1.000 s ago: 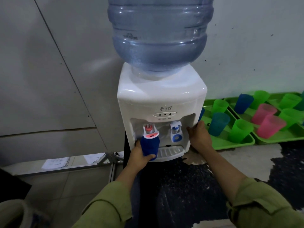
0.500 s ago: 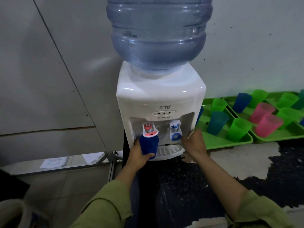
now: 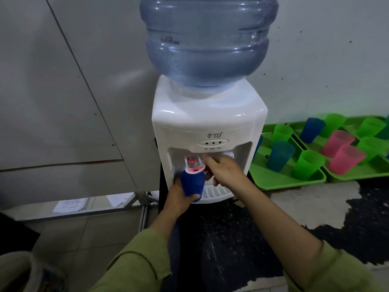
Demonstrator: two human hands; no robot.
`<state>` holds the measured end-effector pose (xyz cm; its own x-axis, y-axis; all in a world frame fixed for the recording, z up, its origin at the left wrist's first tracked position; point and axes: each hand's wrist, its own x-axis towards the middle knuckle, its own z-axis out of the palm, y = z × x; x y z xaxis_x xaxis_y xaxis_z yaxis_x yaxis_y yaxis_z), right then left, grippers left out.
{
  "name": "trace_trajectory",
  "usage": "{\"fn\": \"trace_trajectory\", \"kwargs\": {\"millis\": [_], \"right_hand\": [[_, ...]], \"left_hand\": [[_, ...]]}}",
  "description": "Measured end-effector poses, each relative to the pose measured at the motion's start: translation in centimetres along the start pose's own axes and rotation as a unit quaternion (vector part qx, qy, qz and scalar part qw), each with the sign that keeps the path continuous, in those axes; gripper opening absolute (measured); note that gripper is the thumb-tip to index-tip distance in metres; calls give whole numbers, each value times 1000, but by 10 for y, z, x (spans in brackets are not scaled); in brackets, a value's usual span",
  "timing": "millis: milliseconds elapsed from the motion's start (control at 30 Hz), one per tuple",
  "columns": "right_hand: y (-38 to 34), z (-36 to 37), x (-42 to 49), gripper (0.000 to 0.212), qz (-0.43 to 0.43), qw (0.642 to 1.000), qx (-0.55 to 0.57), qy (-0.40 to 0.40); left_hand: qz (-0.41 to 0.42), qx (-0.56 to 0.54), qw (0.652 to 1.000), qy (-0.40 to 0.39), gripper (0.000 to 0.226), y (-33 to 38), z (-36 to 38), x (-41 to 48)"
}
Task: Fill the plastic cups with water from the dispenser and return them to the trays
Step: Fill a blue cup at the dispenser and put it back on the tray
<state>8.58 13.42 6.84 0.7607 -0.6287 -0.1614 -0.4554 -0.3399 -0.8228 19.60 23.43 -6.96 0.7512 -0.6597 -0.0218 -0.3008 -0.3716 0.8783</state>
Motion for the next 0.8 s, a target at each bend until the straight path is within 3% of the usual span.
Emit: {"fn": "trace_trajectory", "kwargs": {"millis": [300,467,800], "right_hand": [[22,17,6,26,49,998,-48,3],[40,41,20,16,60,995,-65,51],[58,43,23,28,26,995,-65,70]], "left_hand": [[-9,-91,996,5,80,-2,0,-2],[-2,-86,996,-11,78,2,-1,-2],[-26,-105,994,-8,68,7,1,-3]]}}
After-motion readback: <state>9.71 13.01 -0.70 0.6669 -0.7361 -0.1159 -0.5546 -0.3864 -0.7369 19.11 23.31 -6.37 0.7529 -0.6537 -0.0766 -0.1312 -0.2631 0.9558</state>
